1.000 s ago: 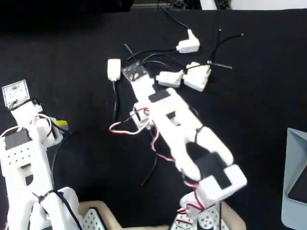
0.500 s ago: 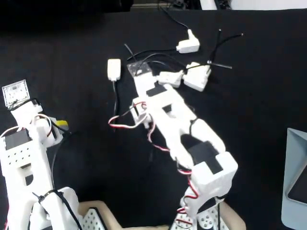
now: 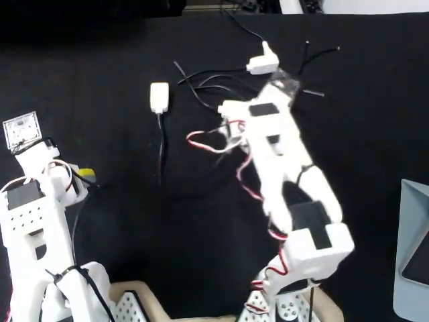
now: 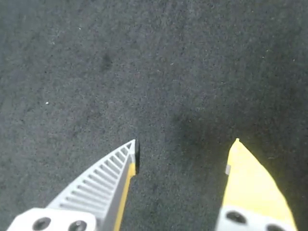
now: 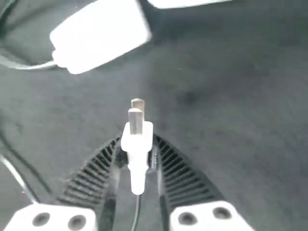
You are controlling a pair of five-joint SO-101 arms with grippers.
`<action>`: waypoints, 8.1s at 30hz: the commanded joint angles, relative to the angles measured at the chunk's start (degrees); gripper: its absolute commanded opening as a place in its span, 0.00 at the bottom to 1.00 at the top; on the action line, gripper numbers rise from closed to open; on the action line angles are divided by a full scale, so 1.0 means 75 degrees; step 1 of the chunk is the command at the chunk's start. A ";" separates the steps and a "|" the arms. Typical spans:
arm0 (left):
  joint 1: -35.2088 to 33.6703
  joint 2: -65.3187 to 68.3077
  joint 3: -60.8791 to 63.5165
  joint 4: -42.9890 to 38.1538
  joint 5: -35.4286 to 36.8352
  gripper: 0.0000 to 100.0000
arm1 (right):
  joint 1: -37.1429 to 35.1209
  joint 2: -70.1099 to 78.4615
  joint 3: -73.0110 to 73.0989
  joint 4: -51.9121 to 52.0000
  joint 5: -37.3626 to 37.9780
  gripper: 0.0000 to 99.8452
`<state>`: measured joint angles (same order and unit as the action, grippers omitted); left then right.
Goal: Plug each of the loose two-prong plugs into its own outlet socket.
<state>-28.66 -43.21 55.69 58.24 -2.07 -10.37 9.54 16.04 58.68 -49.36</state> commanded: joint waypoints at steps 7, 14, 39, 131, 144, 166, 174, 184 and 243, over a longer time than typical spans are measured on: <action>-0.0053 -0.0176 -0.0029 -0.0141 0.0047 0.30 | -0.0246 -0.0522 -0.0416 0.1946 0.0082 0.28; -0.0064 -0.0176 -0.0029 -0.0152 0.0047 0.30 | -0.0223 -0.1190 -0.1190 0.3716 0.4689 0.28; -0.0064 -0.0176 0.0252 -0.0633 0.0047 0.30 | 0.0141 -0.0944 0.0522 0.0340 1.9118 0.28; 0.0815 -0.0258 0.0123 -0.0574 0.0000 0.30 | -0.0586 -0.1975 -0.0838 0.2520 1.2952 0.01; 0.1916 -0.0258 -0.0287 -0.0633 0.0070 0.30 | -0.2696 -0.4249 0.0967 0.1231 0.7842 0.01; 0.3382 -0.0246 -0.1073 -0.1289 0.1758 0.30 | -0.4325 -0.9571 0.6300 -0.3200 0.6142 0.01; 0.3979 -0.0574 -0.1436 -0.0598 0.2215 0.30 | -0.4314 -0.9782 0.6570 -0.3212 0.6142 0.01; 0.5234 -0.2942 -0.0990 0.0234 0.2028 0.30 | -0.4314 -0.9782 0.6640 -0.3212 0.6142 0.01; 0.3956 1.1757 -1.2548 0.0258 -0.0914 0.04 | -0.0973 -0.9770 0.7262 -0.5427 0.5111 0.01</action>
<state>0.70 49.36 -32.40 46.29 -2.51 -18.55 -62.81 70.73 19.38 -10.51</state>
